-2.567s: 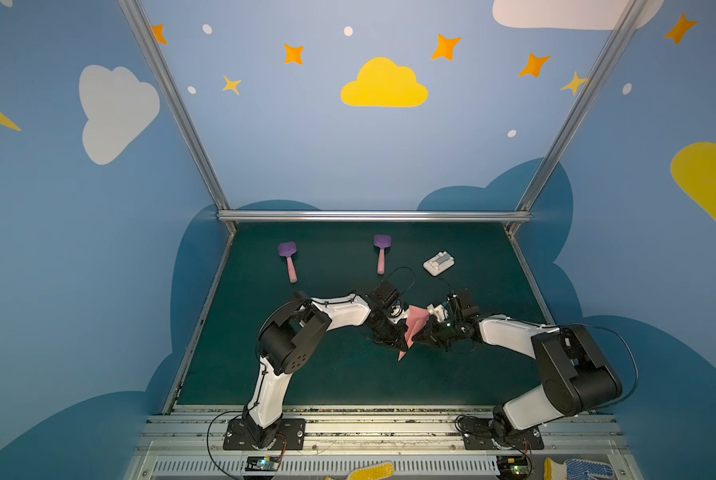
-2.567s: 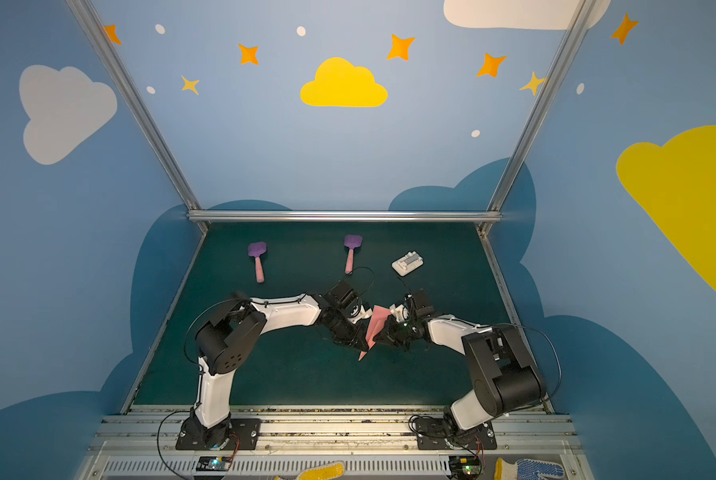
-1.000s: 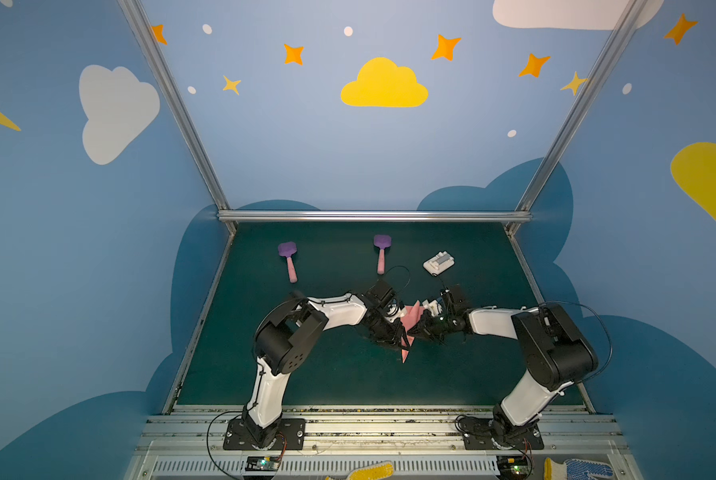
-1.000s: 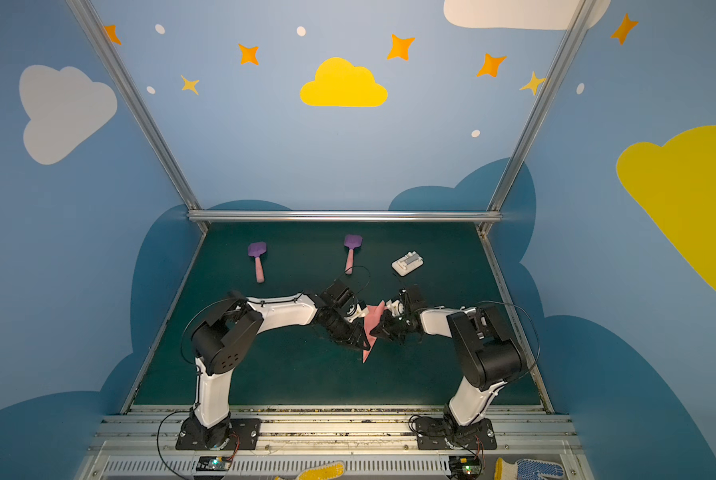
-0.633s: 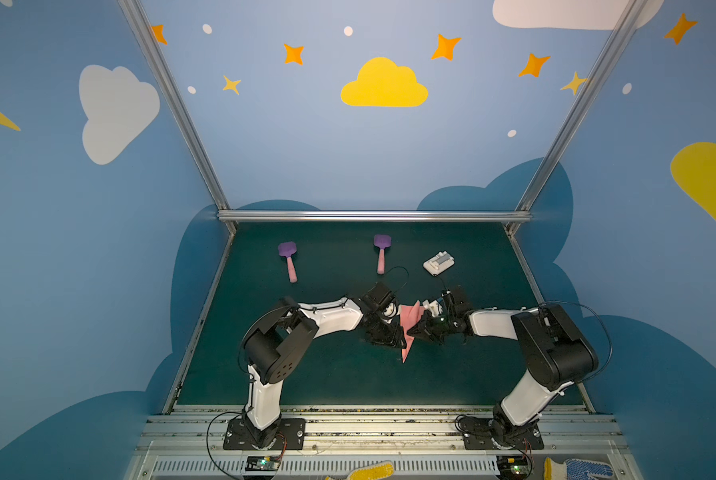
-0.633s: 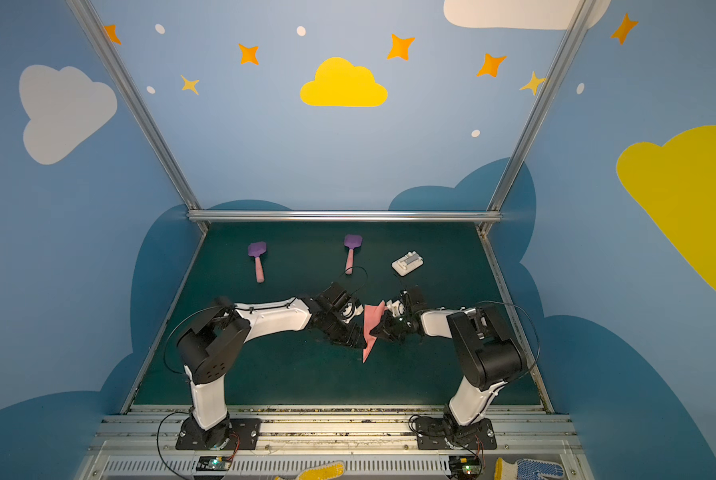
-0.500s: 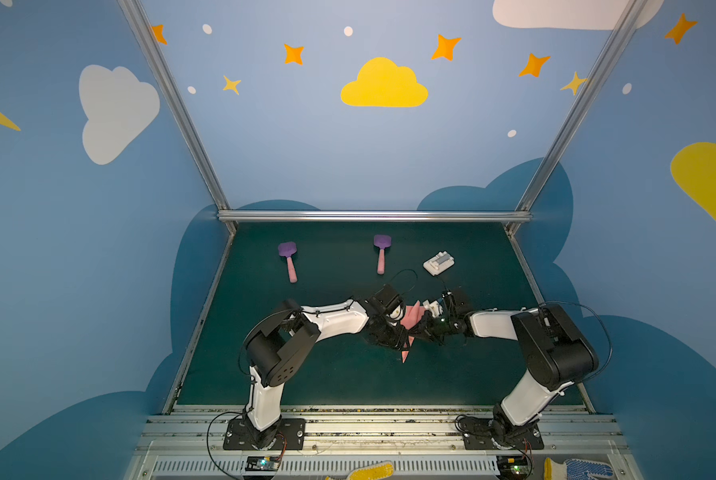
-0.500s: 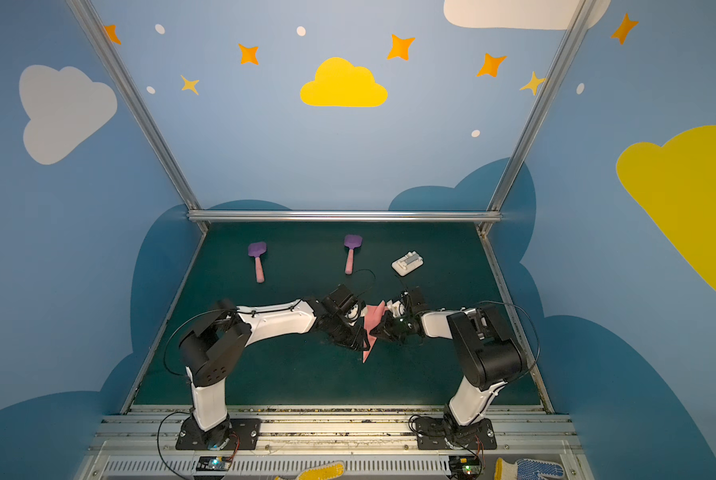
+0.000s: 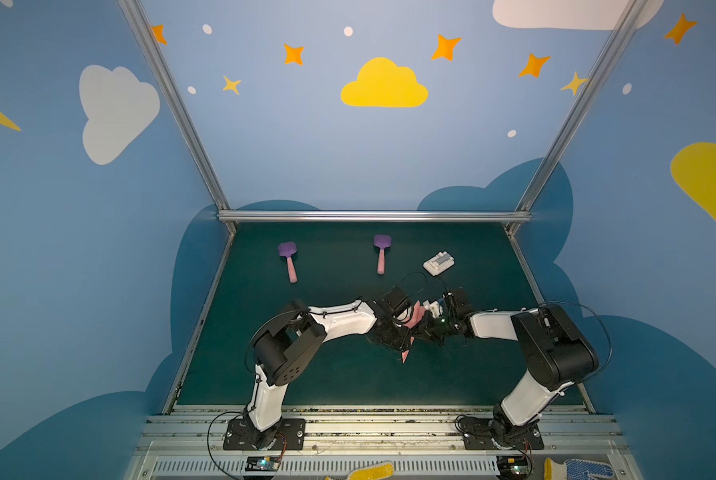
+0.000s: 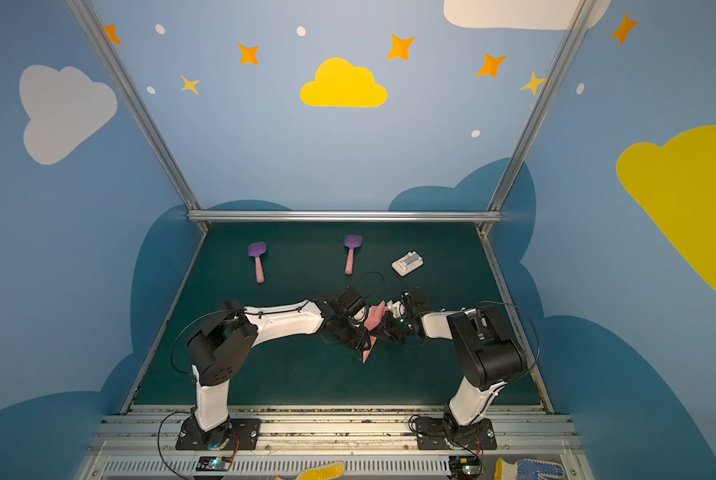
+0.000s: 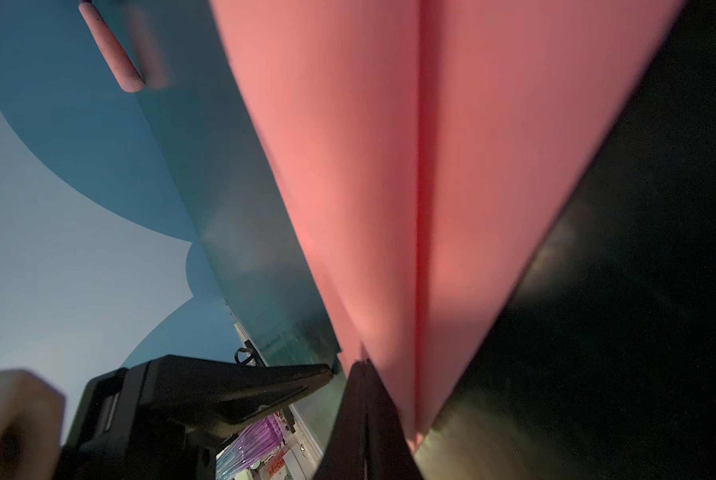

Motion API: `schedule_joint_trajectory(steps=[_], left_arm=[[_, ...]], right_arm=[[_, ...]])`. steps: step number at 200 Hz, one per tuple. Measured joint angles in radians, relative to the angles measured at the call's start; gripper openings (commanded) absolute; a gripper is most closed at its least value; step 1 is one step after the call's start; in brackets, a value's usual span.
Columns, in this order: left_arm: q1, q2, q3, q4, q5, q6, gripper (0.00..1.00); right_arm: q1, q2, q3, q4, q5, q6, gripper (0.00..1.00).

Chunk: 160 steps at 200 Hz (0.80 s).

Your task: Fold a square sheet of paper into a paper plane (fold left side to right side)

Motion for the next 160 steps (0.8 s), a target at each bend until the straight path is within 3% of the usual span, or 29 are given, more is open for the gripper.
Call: schedule_joint_trajectory(steps=[160], left_arm=[[-0.023,0.002,0.002,-0.002,-0.032,0.035,0.54]], right_arm=[[-0.001,0.0,0.0,0.0,-0.001,0.014,0.0]])
